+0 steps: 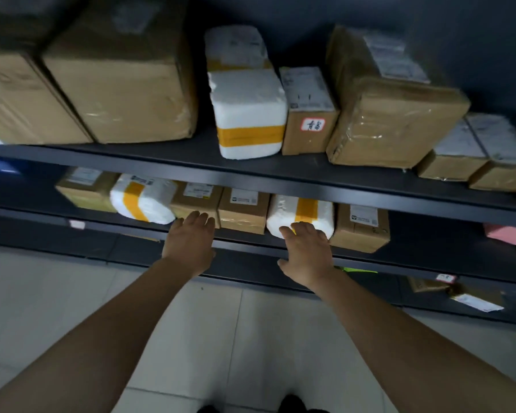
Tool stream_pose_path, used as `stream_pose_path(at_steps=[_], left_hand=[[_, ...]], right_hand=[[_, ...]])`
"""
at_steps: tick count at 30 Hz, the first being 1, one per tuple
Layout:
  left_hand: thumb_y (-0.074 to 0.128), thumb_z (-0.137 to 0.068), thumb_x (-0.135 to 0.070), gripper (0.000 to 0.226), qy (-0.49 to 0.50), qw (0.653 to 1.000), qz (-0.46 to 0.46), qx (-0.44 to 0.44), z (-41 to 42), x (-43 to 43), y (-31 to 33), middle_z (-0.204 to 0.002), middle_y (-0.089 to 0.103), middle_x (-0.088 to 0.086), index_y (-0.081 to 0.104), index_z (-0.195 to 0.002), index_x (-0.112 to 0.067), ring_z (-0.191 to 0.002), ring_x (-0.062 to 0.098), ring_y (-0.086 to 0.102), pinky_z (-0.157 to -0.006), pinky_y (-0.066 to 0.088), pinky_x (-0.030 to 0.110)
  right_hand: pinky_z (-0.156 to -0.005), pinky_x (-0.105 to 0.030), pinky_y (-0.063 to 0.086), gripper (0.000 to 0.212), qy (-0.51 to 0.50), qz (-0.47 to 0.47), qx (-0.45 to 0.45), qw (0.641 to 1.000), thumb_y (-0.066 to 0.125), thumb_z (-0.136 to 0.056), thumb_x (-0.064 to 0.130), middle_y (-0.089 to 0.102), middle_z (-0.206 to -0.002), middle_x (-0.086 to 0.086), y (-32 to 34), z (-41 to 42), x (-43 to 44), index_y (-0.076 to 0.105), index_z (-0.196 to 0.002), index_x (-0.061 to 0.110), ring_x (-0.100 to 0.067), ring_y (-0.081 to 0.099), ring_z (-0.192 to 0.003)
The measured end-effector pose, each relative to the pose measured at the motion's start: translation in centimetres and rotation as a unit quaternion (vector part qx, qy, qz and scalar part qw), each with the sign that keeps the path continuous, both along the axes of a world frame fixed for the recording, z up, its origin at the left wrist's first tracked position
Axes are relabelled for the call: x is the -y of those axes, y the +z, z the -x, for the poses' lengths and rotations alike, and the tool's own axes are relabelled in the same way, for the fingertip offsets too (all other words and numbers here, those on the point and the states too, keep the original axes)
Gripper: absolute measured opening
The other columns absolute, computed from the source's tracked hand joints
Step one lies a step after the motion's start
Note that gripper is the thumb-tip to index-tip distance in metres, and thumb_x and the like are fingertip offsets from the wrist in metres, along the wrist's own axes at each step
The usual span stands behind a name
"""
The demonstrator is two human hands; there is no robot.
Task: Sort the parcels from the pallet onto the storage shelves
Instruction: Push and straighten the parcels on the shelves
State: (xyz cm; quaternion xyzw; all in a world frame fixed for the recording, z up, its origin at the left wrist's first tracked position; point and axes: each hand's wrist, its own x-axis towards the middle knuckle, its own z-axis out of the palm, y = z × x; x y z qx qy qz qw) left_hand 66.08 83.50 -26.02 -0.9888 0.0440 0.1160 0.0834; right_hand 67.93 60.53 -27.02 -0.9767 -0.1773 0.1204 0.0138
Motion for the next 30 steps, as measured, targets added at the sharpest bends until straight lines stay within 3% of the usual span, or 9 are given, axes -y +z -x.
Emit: stream_pose_path(at_steps=[13, 19, 22, 26, 30], left_hand=[[0.059, -0.089, -0.035, 0.051, 0.064, 0.998, -0.014, 0.004, 6.3, -9.0, 13.9, -0.133, 0.049, 0.000, 0.044, -0.133, -0.016, -0.128, 0.019, 0.040, -0.101, 0.038, 0.034], [0.066, -0.084, -0.027, 0.067, 0.103, 0.994, -0.024, 0.032, 6.8, -14.5, 18.5, -0.147, 0.039, 0.004, 0.036, -0.143, -0.016, -0.138, 0.022, 0.032, -0.108, 0.033, 0.037], [0.060, -0.085, -0.020, 0.062, 0.120, 0.991, -0.024, 0.053, 6.5, -17.4, 20.3, -0.143, 0.041, 0.002, 0.037, -0.142, -0.018, -0.136, 0.021, 0.033, -0.109, 0.031, 0.035], [0.063, -0.085, -0.028, 0.056, 0.123, 0.989, -0.041, 0.074, 5.6, -20.7, 22.6, -0.138, 0.045, 0.004, 0.042, -0.135, -0.016, -0.131, 0.022, 0.038, -0.104, 0.036, 0.036], [0.059, -0.089, -0.029, 0.061, 0.127, 0.985, -0.042, 0.104, 2.8, -23.9, 23.4, -0.147, 0.037, 0.008, 0.034, -0.143, -0.014, -0.137, 0.026, 0.031, -0.109, 0.032, 0.040]], right_hand=[[-0.104, -0.038, 0.036, 0.057, 0.082, 0.000, -0.008, 0.997, 0.064, -0.089, 0.039, 0.048, -0.137, -0.007, 14.9, 3.5, -9.7, 0.045, -0.138, 0.018, -0.028, 0.039, -0.131], [-0.102, -0.037, 0.039, 0.057, 0.096, -0.002, 0.018, 0.995, 0.063, -0.087, 0.038, 0.048, -0.135, -0.005, 19.6, 2.7, -15.2, 0.044, -0.137, 0.019, -0.027, 0.041, -0.128], [-0.099, -0.036, 0.038, 0.056, 0.097, -0.003, 0.046, 0.994, 0.064, -0.087, 0.036, 0.049, -0.133, -0.005, 21.3, 1.9, -17.8, 0.045, -0.137, 0.019, -0.026, 0.040, -0.127], [-0.100, -0.036, 0.037, 0.054, 0.105, -0.016, 0.079, 0.991, 0.062, -0.089, 0.038, 0.049, -0.134, -0.004, 23.3, 0.3, -20.9, 0.046, -0.137, 0.019, -0.025, 0.040, -0.128], [-0.101, -0.037, 0.038, 0.056, 0.116, -0.021, 0.104, 0.988, 0.061, -0.089, 0.039, 0.046, -0.138, -0.006, 24.5, -2.7, -23.5, 0.045, -0.139, 0.019, -0.026, 0.038, -0.129]])
